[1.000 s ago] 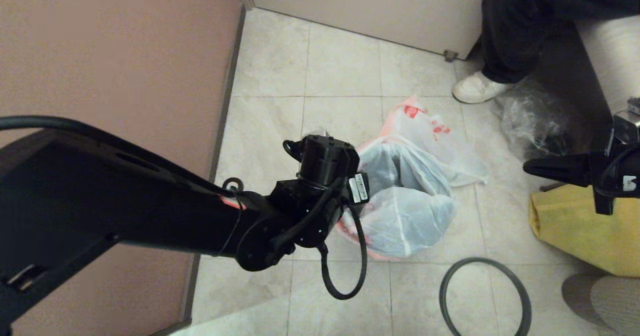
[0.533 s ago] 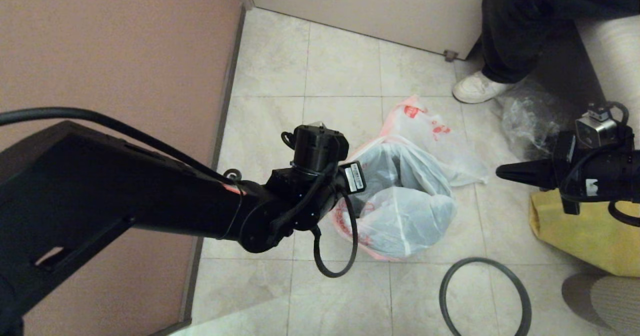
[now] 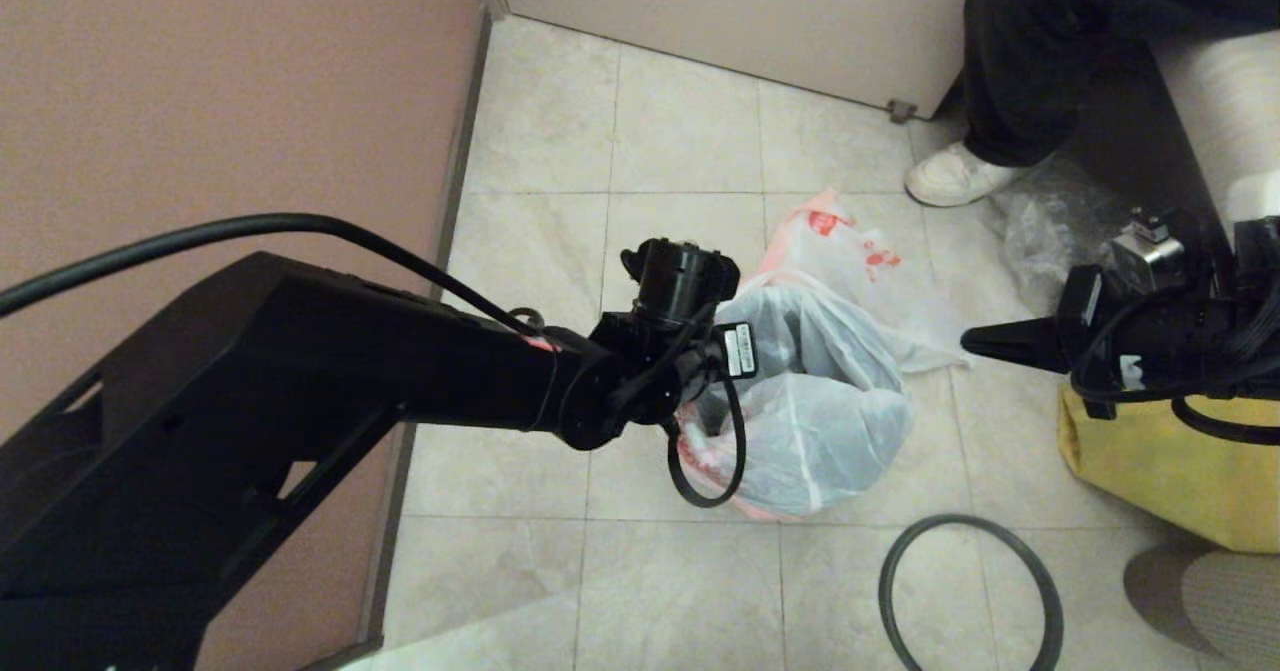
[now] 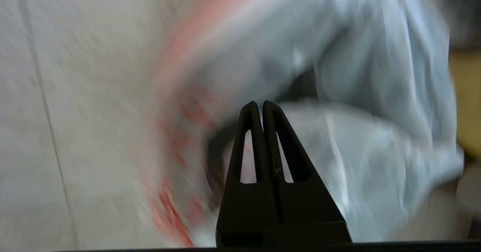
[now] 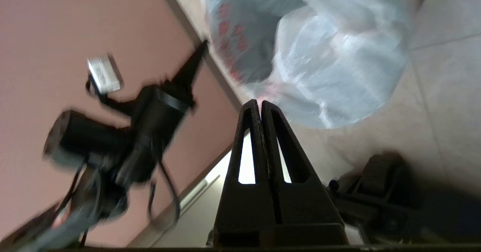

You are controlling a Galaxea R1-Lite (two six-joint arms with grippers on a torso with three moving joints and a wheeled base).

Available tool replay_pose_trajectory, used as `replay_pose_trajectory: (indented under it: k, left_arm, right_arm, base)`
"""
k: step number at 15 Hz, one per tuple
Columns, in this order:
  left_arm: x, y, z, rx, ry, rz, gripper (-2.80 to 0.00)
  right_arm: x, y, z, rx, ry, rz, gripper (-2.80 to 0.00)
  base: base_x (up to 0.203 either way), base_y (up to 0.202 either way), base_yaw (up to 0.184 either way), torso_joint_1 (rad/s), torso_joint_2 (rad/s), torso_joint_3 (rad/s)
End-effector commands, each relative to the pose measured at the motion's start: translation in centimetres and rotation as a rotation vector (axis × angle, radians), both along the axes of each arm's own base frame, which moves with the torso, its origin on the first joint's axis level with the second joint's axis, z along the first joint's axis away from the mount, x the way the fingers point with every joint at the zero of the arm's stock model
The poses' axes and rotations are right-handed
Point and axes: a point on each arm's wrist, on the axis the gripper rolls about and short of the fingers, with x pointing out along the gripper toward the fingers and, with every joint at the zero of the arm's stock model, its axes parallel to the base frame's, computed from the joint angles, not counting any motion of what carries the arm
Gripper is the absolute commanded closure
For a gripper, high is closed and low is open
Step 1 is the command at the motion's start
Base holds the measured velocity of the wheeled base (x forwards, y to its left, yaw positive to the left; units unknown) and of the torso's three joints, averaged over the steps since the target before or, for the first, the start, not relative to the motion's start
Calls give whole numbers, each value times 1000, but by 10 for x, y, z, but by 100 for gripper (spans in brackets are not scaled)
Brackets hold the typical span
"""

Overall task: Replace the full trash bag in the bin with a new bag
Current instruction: Put the new garbage bag on the trash can

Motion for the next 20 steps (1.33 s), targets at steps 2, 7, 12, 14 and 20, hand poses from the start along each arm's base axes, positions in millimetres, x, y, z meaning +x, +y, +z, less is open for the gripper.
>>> replay_pose_trajectory:
  k: [2,7,12,14,20]
  left_arm:
    - [-4,-24,6,35,28,-43,0]
    - [-3,-69,-33,202,80,-140,0]
    - [47,-76,-132,422,-115,-217,0]
    - [85,-49,-155,513,-234,-273,0]
    - [86,-48,-131,461,-291,-326,0]
  right_arm:
    - [2,-17,-23,-4,71,-63,0]
    - [-7,-72,-45,5,48,-205,0]
    - [-23,-92,-70,50,47,-205,0]
    - [-28,-91,-66,44,-26,-200,0]
    - [-35,-86,-60,61,-48,-156,0]
  base:
    - [0,0,0,0,0,0]
    - [0,0,0,0,0,0]
    - [0,0,0,0,0,0]
    - [0,0,0,0,0,0]
    - [0,0,0,0,0,0]
